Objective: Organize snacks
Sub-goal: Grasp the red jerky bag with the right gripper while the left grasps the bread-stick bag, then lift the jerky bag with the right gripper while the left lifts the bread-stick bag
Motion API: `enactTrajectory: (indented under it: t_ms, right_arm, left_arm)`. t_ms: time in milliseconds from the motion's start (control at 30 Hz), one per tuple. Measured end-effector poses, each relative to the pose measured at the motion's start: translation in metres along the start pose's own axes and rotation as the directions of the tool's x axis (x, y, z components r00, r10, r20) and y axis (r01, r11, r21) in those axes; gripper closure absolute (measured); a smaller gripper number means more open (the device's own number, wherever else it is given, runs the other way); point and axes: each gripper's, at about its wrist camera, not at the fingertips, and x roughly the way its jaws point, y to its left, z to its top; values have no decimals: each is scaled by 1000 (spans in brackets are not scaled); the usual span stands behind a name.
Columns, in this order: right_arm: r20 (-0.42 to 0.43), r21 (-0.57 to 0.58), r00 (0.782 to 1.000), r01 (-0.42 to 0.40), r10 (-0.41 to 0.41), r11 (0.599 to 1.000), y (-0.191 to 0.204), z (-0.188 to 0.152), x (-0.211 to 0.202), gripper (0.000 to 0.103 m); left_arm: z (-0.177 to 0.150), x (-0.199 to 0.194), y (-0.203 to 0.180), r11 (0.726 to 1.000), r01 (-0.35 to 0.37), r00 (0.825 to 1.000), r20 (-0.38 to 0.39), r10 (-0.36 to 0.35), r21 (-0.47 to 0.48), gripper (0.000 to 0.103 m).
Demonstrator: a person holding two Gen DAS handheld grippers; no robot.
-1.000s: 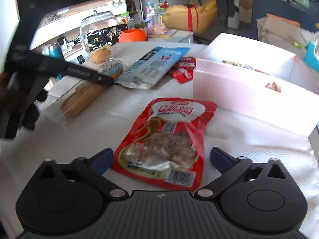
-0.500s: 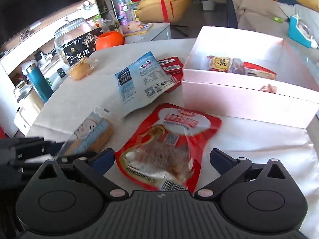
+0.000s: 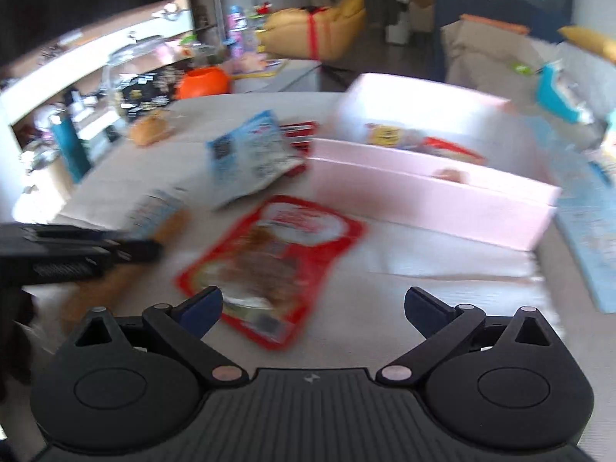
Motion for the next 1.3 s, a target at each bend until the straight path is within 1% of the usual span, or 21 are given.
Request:
enactTrajectory:
  t_ms: [100,133,167,200,267,300,367,433,467,500,567,633,667,733,800,933,1067,1133,1167,1233,1300]
  right_arm:
    - [-1,13,994,113,-113,993,-12,-1,4,5]
    - [-3,36,993,114,-114,993,-15,0,5,5]
    - [-8,73,996,85,-85,994,-20,2,5,5]
    - [-13,113,999,37,-36,993,-22,6,6,5]
    - [-11,170,999,-47,50,984,-21,14,12,5]
    - [-16,187,997,-66,71,980,-19,19,17,5]
    - [-55,210,996,-51,64,976,-8,30,37,5]
    - [-82,196,995,-44,62,980,7,38,56,7]
    - [-96,186,993,-44,62,982,13,42,65,6]
    - [-87,162,996,-21,36,987,20,45,70,7]
    - [-72,79,997,9,-3,997,33,47,76,12]
    - [-45,24,999,32,-30,999,39,42,73,24]
    - [-38,14,999,12,-11,1000,37,39,68,26]
    - [-28,14,999,-36,36,999,26,30,55,37]
    - [-36,31,997,-64,65,997,11,21,41,37]
    - [-16,62,1000,-16,17,998,-23,-3,16,37]
    - [12,105,1000,-2,0,994,-48,-21,3,35]
    - [28,129,1000,-3,-1,992,-53,-25,2,24]
    - [35,142,999,-7,2,990,-53,-27,3,21]
    - [61,163,998,-16,6,987,-50,-28,6,10]
    - [72,180,997,5,-18,984,-45,-28,9,4]
  left_arm:
    - [-1,0,-3,1000,-9,1000,5,8,16,63]
    - [-2,0,-4,1000,-14,1000,7,13,21,63]
    - [-3,1,-5,1000,-18,1000,10,18,26,63]
    - [-3,1,-6,999,-22,1000,14,21,31,63]
    - [-4,1,-9,999,-29,999,18,28,43,63]
    - [-5,1,-9,998,-30,999,19,29,47,63]
    - [-6,1,-8,998,-27,999,23,26,51,63]
    - [-6,1,-6,999,-19,999,27,17,45,63]
    - [-6,0,-5,999,-14,1000,28,13,41,63]
    - [-7,0,-4,999,-8,1000,30,7,35,63]
    - [-7,0,-2,1000,4,999,33,-5,26,63]
    - [-8,-1,-1,1000,12,999,36,-13,19,63]
    - [-8,-1,0,1000,15,999,37,-16,15,63]
    - [-8,-1,0,1000,17,999,35,-17,13,63]
    - [-8,-1,-2,1000,16,999,32,-16,17,64]
    - [-6,-1,-7,1000,19,1000,11,-19,20,64]
    - [-4,4,-24,995,87,996,-34,-85,55,64]
    - [-4,8,-35,991,95,995,-48,-91,96,64]
    - [-3,10,-42,988,89,995,-54,-83,123,63]
    - [-1,13,-48,985,87,995,-69,-77,151,62]
    - [1,16,-48,983,91,994,-77,-80,159,62]
